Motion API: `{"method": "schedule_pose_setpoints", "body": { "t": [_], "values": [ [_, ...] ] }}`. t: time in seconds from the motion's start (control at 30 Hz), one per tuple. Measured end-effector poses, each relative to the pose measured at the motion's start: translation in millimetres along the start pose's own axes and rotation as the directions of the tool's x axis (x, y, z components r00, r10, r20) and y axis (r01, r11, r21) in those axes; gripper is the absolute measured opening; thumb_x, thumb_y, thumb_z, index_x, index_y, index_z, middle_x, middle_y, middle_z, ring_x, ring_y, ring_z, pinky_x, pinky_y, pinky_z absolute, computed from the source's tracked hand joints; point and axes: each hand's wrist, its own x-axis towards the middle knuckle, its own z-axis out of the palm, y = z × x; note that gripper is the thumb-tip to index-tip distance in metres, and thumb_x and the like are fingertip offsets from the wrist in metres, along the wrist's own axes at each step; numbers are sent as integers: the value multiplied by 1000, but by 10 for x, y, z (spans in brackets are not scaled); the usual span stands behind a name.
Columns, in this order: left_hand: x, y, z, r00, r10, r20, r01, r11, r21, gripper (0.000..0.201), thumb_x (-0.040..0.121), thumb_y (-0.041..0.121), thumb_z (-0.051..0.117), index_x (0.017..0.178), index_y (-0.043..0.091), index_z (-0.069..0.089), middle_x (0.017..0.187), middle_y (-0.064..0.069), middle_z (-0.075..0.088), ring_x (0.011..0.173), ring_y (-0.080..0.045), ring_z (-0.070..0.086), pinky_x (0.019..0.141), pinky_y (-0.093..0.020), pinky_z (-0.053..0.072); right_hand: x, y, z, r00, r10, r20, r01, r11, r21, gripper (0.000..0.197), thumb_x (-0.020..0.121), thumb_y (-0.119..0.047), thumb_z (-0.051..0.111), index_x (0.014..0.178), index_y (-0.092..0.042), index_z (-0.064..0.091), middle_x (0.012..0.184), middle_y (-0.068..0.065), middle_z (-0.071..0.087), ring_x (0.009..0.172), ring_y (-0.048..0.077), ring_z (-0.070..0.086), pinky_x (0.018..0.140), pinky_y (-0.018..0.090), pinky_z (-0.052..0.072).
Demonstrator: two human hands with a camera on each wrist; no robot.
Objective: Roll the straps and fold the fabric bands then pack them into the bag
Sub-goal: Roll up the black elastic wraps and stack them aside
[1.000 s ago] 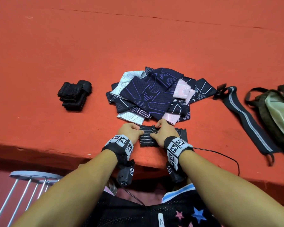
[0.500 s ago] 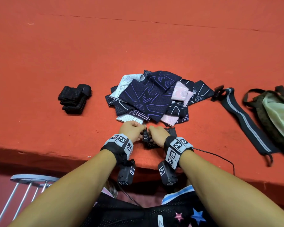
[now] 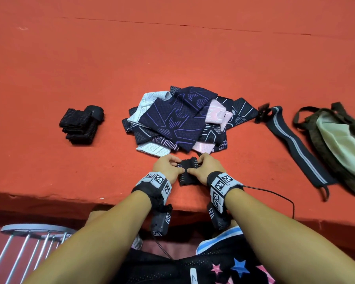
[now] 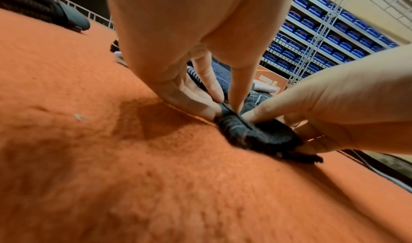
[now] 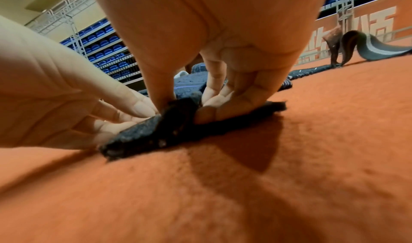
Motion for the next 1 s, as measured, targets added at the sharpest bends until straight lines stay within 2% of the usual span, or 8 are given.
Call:
{"method": "schedule_pose_setpoints", "body": {
  "t": [0.13, 0.27, 0.33, 0.4, 0.47, 0.7, 0.87, 1.0],
  "values": [
    [17, -8, 42, 997, 80, -24, -76, 990, 121, 30, 71, 16, 86, 89, 29, 66, 93, 7, 64, 91, -14, 63, 82, -26, 47, -41, 90, -107, 990, 109, -88, -111, 994, -16, 70, 66, -63, 79, 117, -24, 52, 118, 7, 57, 107, 30, 62, 88, 38, 51],
    [17, -10, 47, 993, 115, -12, -110, 974, 200, 30, 72, 19, 85, 92, 29, 65, 96, 7, 65, 93, -11, 61, 79, -23, 41, -28, 117, -181, 965, 254, -64, -258, 964, -69, 92, 67, -67, 78, 132, -12, 45, 132, 15, 53, 122, 35, 55, 93, 40, 48],
    [20, -21, 46, 993, 118, -9, -114, 974, 197, 31, 72, 19, 86, 93, 29, 66, 97, 7, 67, 94, -11, 62, 79, -23, 41, 4, 113, -209, 967, 256, -12, -256, 965, -61, 83, 69, -64, 79, 124, -9, 48, 125, 13, 60, 113, 33, 61, 84, 36, 49],
    [28, -34, 42, 991, 131, -10, -127, 973, 190, 31, 72, 19, 86, 94, 28, 67, 98, 7, 67, 94, -11, 62, 79, -23, 41, 32, 104, -229, 970, 241, 31, -241, 971, -3, 58, 72, -58, 81, 96, -12, 55, 109, 10, 67, 89, 27, 63, 67, 29, 46],
    [24, -42, 37, 991, 136, -2, -134, 974, 182, 31, 72, 19, 86, 96, 26, 67, 98, 7, 67, 94, -11, 62, 79, -22, 40, 30, 89, -221, 972, 232, 49, -234, 971, 41, 49, 75, -52, 81, 78, -14, 51, 94, 6, 65, 78, 24, 57, 59, 27, 40],
    [20, -72, 47, 991, 135, -10, -132, 978, 161, 30, 73, 16, 85, 96, 26, 67, 96, 7, 66, 92, -10, 62, 77, -20, 39, -82, -77, -94, 997, 38, -61, -43, 995, -86, 30, 82, -32, 68, 106, -21, 56, 106, 8, 68, 99, 31, 65, 74, 31, 46],
    [38, -89, 33, 993, 121, 3, -121, 986, 111, 29, 74, 14, 84, 98, 23, 69, 98, 4, 69, 91, -11, 63, 76, -21, 40, -132, -156, -20, 997, -8, -77, 4, 998, -55, 29, 84, -48, 60, 98, -24, 63, 101, 5, 70, 95, 31, 66, 76, 32, 48],
    [47, -111, 20, 995, 100, -10, -99, 993, 61, 34, 74, 12, 84, 100, 26, 66, 96, 5, 69, 91, -13, 66, 79, -27, 51, -98, -106, -18, 998, -26, -58, 25, 999, -20, 15, 91, -36, 55, 95, -27, 65, 96, 3, 71, 93, 30, 67, 77, 32, 51]
  ]
}}
